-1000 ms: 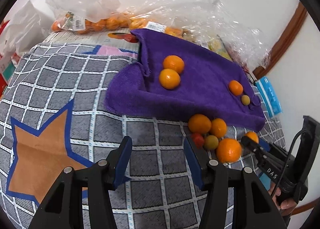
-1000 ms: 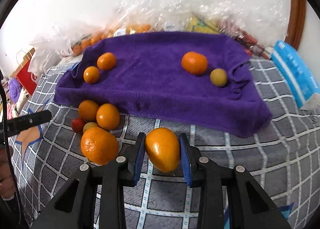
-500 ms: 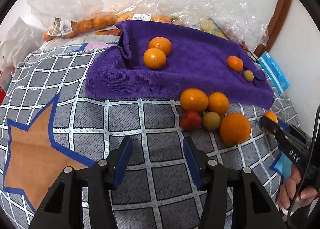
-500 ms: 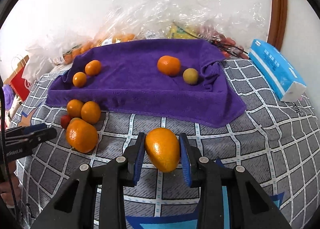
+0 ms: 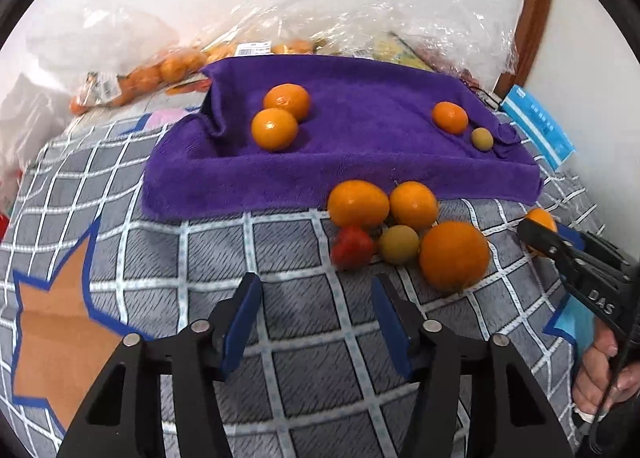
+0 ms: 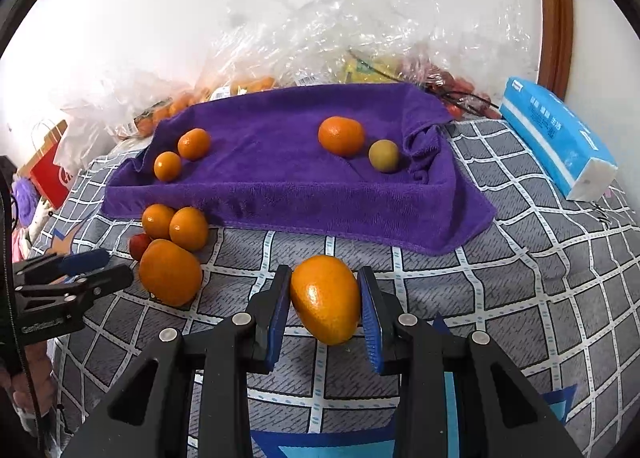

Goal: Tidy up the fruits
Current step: 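Grasp the small red fruit with the left tool while the right tool holds the orange, then carry the red fruit and the orange over the purple towel with both tools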

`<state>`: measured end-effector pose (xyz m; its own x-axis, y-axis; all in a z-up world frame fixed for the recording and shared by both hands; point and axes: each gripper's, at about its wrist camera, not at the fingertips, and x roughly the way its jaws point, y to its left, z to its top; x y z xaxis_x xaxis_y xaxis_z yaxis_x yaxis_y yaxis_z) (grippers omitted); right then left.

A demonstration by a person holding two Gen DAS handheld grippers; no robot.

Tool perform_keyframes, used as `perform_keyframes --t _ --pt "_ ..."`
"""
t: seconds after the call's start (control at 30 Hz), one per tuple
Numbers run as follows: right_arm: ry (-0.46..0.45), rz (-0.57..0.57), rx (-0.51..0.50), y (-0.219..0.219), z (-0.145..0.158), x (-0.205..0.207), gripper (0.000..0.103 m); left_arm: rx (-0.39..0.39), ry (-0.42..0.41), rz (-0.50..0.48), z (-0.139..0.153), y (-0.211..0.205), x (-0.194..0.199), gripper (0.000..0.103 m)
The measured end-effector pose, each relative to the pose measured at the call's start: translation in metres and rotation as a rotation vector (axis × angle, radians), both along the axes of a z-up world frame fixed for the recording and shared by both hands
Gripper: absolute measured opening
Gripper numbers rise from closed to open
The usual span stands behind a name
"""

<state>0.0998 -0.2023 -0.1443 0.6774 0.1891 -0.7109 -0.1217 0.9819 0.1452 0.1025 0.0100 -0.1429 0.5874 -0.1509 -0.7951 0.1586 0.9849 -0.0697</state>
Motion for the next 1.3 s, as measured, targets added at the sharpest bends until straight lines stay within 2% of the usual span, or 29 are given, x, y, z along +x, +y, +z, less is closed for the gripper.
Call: perform_keyframes --t 0.03,0.17,0.33,0.5,0.57,0.7,0.8,1.1,1.3 --pt "0.005 -0.002 0.007 -0.001 -0.001 0.000 0.033 -0.001 0.001 -0.011 0.000 -0.002 0.002 0.045" --pt "0.034 -0.006 0.026 -0.006 -0.004 0.003 0.033 0.035 -0.013 -0.046 -0.001 -0.013 0.007 0.036" --pt "0.036 0.015 0.012 -0.001 -0.006 0.003 0.033 0.065 -0.032 -0.069 -0.002 -0.020 0.012 0.035" --pt "0.033 0.029 0.006 0.001 -0.006 0.003 0.033 0.064 -0.057 -0.104 -0.002 -0.025 0.009 0.022" --pt "0.026 0.035 0.011 0.001 -0.005 0.002 0.033 0.038 -0.061 -0.117 0.000 -0.023 0.008 0.022" --pt "0.003 0.054 0.013 0.003 -0.002 -0.001 0.033 -0.073 -0.098 -0.125 0.007 -0.010 0.003 0.022" --pt "-0.019 0.071 0.014 0.006 0.000 -0.004 0.033 -0.134 -0.128 -0.098 0.012 0.002 -0.001 0.022" --pt "-0.067 0.081 0.028 0.006 0.008 -0.011 0.033 -0.132 -0.177 -0.061 0.017 0.004 -0.005 0.022" --pt "-0.070 0.055 -0.046 0.014 0.021 -0.010 0.033 -0.161 -0.207 -0.042 0.037 0.010 -0.007 0.022"
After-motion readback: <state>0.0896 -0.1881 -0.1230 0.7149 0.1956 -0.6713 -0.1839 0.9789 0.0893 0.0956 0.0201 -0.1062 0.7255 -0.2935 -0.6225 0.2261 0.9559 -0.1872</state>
